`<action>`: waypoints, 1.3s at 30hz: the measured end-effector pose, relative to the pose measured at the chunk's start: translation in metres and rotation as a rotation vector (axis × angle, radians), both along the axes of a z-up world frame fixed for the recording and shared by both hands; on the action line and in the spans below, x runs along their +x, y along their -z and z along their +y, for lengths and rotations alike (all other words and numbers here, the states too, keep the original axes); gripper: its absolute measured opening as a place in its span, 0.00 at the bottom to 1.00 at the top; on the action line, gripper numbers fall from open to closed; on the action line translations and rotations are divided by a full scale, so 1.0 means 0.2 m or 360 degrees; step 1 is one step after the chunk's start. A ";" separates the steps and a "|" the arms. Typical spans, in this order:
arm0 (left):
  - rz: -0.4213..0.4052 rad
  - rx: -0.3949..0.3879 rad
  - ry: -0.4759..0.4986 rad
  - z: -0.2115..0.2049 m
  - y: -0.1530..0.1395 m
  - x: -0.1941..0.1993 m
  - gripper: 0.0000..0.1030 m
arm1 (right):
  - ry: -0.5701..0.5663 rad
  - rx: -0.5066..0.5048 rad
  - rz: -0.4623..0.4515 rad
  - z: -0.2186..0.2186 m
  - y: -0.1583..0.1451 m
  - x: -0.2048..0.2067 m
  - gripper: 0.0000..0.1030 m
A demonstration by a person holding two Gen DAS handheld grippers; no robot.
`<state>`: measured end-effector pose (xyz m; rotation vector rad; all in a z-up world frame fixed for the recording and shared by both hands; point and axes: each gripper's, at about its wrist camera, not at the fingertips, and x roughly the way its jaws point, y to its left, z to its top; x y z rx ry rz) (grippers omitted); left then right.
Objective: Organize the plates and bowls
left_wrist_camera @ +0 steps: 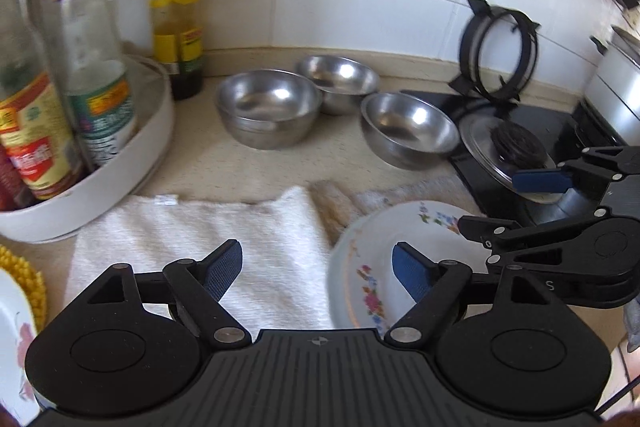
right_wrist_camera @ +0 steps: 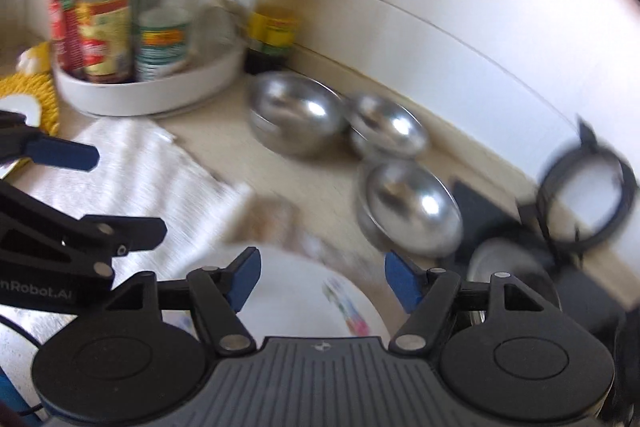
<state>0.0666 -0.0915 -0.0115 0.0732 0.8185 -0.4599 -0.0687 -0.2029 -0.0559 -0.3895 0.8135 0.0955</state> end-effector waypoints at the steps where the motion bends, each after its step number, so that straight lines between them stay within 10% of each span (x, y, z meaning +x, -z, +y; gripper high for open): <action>1: -0.0003 -0.0007 -0.0037 0.03 -0.01 0.00 0.84 | -0.0066 -0.0017 -0.0007 0.05 0.00 0.02 0.68; 17: -0.0054 -0.0019 -0.0797 0.68 -0.08 -0.19 0.85 | -0.0760 0.0006 0.0031 0.73 0.05 0.04 0.68; 39: -0.0037 0.0023 -0.1146 1.15 -0.08 -0.27 0.88 | -0.0785 0.0267 0.0260 1.06 0.14 0.22 0.68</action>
